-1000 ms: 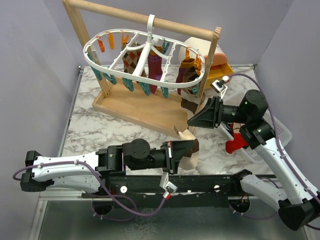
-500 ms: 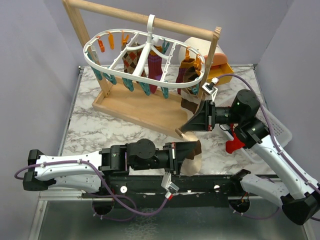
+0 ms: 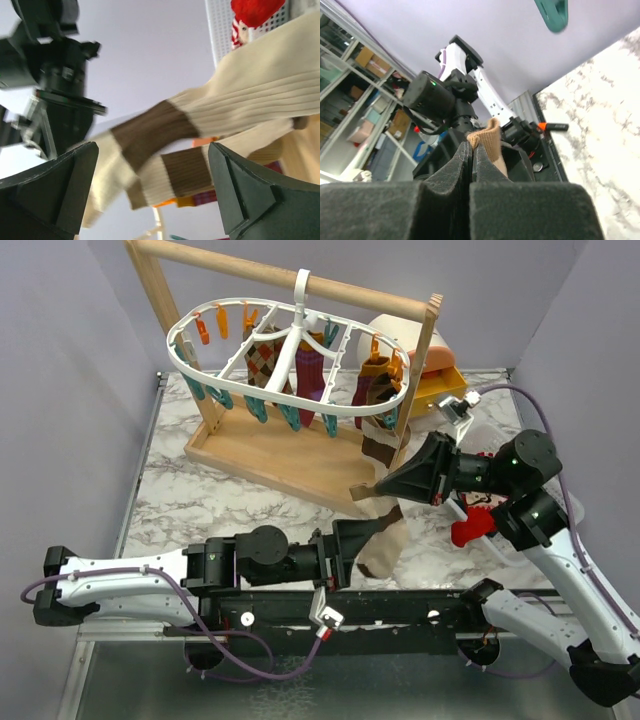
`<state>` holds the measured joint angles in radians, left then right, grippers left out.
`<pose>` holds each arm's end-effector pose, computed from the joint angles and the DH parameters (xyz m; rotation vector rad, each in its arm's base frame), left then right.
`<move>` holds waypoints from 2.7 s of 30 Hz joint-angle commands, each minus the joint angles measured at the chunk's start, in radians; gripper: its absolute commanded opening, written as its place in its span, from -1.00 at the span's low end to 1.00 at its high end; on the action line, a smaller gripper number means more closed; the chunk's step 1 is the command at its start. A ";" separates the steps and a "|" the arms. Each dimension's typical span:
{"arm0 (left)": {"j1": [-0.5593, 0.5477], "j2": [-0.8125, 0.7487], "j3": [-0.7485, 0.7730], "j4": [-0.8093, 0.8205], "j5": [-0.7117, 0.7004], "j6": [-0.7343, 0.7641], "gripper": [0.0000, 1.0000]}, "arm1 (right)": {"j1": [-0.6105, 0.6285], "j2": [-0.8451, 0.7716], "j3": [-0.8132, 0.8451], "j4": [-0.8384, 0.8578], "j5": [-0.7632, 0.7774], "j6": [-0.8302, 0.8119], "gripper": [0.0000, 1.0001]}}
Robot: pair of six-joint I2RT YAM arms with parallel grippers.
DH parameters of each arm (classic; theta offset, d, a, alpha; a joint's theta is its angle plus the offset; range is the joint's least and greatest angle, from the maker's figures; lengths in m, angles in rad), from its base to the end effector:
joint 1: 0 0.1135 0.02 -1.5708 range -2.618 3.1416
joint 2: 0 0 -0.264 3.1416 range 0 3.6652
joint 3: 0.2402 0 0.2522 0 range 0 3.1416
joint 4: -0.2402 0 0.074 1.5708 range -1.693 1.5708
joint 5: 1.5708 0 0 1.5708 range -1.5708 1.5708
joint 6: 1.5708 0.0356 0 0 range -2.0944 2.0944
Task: Clip the socks to the hanger
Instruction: Pick up the sock from the bin.
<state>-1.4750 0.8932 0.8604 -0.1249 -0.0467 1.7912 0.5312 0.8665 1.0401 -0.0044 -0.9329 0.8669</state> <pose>0.0217 -0.2084 0.3539 1.7345 -0.0736 0.2733 0.1354 0.1127 0.4321 -0.6329 1.6307 1.7246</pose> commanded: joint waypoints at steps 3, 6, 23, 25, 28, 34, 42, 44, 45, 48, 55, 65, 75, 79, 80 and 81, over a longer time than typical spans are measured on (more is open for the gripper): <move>-0.008 -0.148 -0.133 0.121 -0.112 -0.469 0.98 | 0.006 -0.034 0.101 -0.127 0.129 -0.211 -0.99; -0.007 -0.195 -0.151 0.218 -0.235 -0.862 0.98 | 0.006 -0.036 0.124 -0.172 0.129 -0.316 -0.99; -0.006 -0.081 0.109 0.212 -0.135 -1.787 0.94 | 0.006 -0.087 -0.002 0.082 -0.004 -0.457 -0.99; 0.002 -0.051 0.116 0.211 -0.131 -1.800 0.87 | 0.006 -0.093 -0.009 0.094 -0.007 -0.457 -0.99; 0.046 -0.034 0.102 0.252 -0.087 -1.863 0.79 | 0.006 -0.106 -0.026 0.114 -0.009 -0.450 -0.99; 0.381 -0.019 0.018 0.432 0.249 -2.181 0.62 | 0.006 -0.141 -0.090 0.211 -0.009 -0.405 -0.99; 0.472 -0.002 -0.037 0.560 0.386 -2.316 0.60 | 0.006 -0.153 -0.125 0.262 0.000 -0.359 -0.99; 0.472 -0.002 -0.048 0.580 0.399 -2.321 0.60 | 0.006 -0.151 -0.138 0.300 0.002 -0.333 -0.99; 0.472 -0.003 -0.055 0.596 0.407 -2.325 0.60 | 0.006 -0.150 -0.146 0.321 0.003 -0.318 -0.99; 0.471 -0.002 -0.074 0.649 0.434 -2.340 0.53 | 0.006 -0.145 -0.165 0.375 0.007 -0.281 -0.99; 0.470 0.023 -0.087 0.679 0.469 -2.342 0.34 | 0.006 -0.129 -0.199 0.498 0.022 -0.198 -0.99; 0.471 0.053 -0.094 0.732 0.479 -2.322 -0.17 | 0.006 -0.121 -0.240 0.602 0.050 -0.133 -0.99; 0.471 0.047 -0.111 0.783 0.449 -2.323 -0.34 | 0.006 -0.120 -0.268 0.626 0.035 -0.109 -0.99; 0.472 0.051 -0.116 0.792 0.471 -2.314 -0.96 | 0.006 -0.121 -0.264 0.615 0.033 -0.112 -0.99; 0.471 0.045 -0.123 0.792 0.471 -2.304 -1.00 | 0.006 -0.121 -0.255 0.583 0.039 -0.122 -0.98; 0.472 0.033 -0.134 0.791 0.466 -2.292 -1.00 | 0.006 -0.121 -0.238 0.528 0.049 -0.142 -0.75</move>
<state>-1.0073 0.9478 0.7544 0.6285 0.4049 -0.5304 0.5312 0.7479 0.7803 0.5819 -0.9028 0.7448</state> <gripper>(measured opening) 0.053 0.021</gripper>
